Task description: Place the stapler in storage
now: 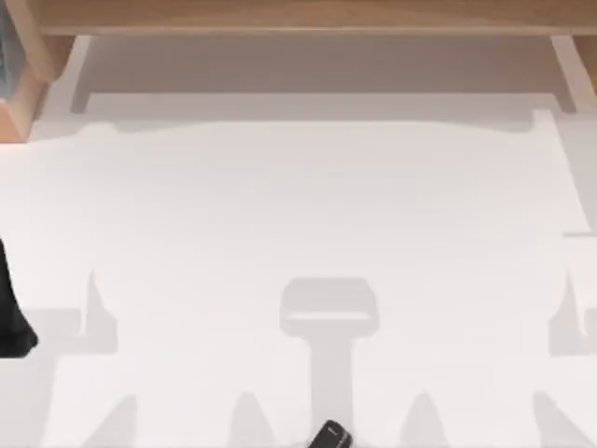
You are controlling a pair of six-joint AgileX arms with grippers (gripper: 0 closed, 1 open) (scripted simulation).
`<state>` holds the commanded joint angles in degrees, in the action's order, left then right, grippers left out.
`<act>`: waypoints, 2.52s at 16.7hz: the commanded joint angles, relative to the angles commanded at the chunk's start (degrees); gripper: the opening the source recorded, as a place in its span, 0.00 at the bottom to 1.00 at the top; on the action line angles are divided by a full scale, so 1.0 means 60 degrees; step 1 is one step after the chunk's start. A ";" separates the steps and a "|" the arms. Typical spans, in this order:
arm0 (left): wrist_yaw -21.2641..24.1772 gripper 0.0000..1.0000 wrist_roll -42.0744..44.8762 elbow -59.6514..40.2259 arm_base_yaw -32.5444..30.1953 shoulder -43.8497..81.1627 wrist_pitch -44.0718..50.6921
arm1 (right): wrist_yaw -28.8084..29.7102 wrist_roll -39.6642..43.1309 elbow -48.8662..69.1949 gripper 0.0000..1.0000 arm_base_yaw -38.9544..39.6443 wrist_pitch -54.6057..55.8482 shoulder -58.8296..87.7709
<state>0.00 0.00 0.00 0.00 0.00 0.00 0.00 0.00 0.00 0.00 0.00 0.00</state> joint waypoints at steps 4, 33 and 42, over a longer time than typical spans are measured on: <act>0.0000 1.00 0.0000 0.0000 0.0000 0.0000 0.0000 | -0.0004 -0.0235 0.0184 1.00 0.0157 -0.0138 0.0264; 0.0000 1.00 0.0000 0.0000 0.0000 0.0000 0.0000 | 0.0014 -1.6613 1.2937 1.00 1.0641 -0.9529 1.8315; 0.0000 1.00 0.0000 0.0000 0.0000 0.0000 0.0000 | 0.0013 -1.6663 1.2716 1.00 1.0664 -0.9149 1.8557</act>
<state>0.00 0.00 0.00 0.00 0.00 0.00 0.08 -99.98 76.30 63.98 -54.90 111.34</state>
